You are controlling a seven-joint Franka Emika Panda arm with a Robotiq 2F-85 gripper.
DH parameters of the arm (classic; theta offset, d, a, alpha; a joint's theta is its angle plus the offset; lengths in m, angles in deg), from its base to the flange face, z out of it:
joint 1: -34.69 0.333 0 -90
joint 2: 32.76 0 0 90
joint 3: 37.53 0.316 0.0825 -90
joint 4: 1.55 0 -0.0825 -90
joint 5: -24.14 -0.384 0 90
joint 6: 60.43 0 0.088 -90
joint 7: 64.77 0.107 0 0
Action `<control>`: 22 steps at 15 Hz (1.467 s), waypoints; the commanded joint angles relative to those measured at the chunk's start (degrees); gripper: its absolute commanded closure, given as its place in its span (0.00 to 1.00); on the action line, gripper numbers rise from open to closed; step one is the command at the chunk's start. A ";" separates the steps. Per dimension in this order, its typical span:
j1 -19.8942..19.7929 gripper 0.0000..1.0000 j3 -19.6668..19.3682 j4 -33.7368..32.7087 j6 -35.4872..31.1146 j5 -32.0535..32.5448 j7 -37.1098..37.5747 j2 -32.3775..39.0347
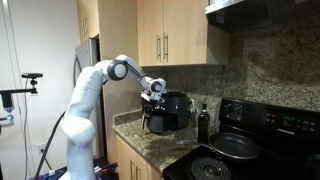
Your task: Open the airfryer
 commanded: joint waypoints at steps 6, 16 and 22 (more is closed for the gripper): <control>-2.06 0.90 0.68 -7.75 11.44 -5.69 -2.79 4.71; -0.16 0.65 -0.22 -3.18 -5.84 -0.89 0.17 3.73; 0.55 0.90 -0.98 -3.39 -4.19 1.68 3.17 3.57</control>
